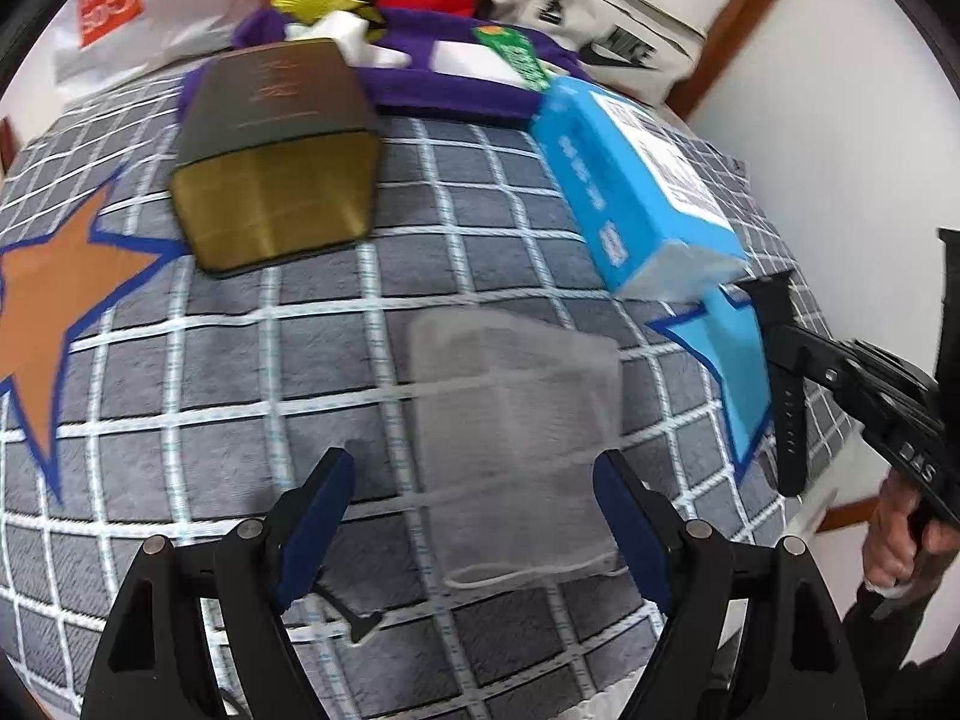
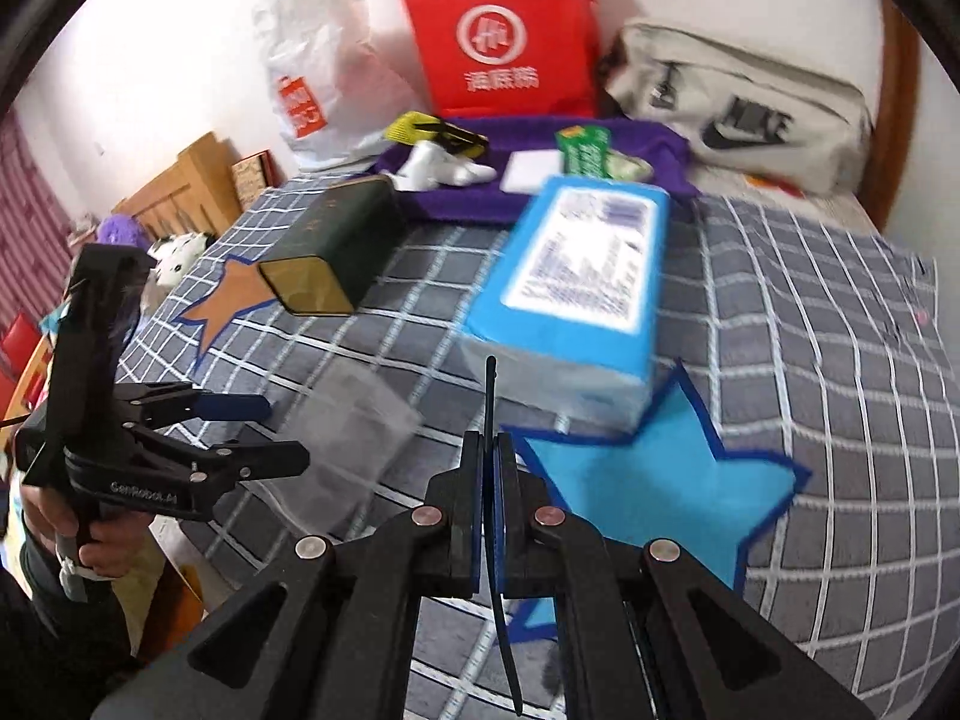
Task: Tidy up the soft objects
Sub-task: 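Grasp the white mesh bag on the bed with the left tool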
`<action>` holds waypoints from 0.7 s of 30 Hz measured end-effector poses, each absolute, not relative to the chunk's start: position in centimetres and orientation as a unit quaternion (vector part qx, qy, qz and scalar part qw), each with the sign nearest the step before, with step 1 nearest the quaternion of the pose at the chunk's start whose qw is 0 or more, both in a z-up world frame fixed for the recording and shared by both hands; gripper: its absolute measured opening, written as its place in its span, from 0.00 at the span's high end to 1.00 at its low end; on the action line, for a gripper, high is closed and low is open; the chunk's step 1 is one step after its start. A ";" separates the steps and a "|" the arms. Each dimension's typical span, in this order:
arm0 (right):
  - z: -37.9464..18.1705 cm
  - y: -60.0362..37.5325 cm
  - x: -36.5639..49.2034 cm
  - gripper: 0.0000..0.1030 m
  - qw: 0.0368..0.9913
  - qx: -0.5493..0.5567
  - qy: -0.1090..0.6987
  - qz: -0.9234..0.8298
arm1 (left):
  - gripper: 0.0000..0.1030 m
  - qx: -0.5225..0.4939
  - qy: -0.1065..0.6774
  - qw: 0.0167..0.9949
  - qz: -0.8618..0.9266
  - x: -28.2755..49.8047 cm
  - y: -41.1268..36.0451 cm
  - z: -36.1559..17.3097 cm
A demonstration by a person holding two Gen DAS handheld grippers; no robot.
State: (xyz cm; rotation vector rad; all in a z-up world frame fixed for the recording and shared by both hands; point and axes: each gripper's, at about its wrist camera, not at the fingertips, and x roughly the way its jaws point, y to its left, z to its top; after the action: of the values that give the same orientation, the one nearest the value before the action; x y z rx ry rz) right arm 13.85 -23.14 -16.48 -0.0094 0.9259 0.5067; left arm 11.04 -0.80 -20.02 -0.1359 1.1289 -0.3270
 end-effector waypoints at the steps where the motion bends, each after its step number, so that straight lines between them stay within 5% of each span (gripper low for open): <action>1: -16.8 -23.5 14.0 0.97 0.864 0.000 0.443 0.238 | 0.16 -0.065 0.531 0.830 -0.156 11.1 -0.9 -20.0; 6: -18.1 -24.0 14.4 0.97 0.863 0.005 0.450 0.230 | 0.04 -0.050 0.528 0.833 -0.158 11.2 -2.3 -20.3; 14: -19.2 -24.4 14.8 0.97 0.860 0.019 0.457 0.228 | 0.02 0.039 0.513 0.850 -0.114 10.9 -5.5 -20.9; 19: -19.6 -24.5 14.7 0.97 0.858 0.026 0.459 0.229 | 0.21 0.064 0.498 0.861 -0.085 10.8 -5.9 -20.8; 21: -19.7 -24.3 14.6 0.97 0.857 0.026 0.460 0.233 | 0.39 0.063 0.494 0.863 -0.087 10.6 -5.4 -20.4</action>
State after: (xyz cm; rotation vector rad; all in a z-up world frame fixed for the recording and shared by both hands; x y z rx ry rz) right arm 14.60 -24.35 -19.71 0.0544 0.9663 0.4895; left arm 10.63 -5.40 -20.42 0.1315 1.0350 -0.1824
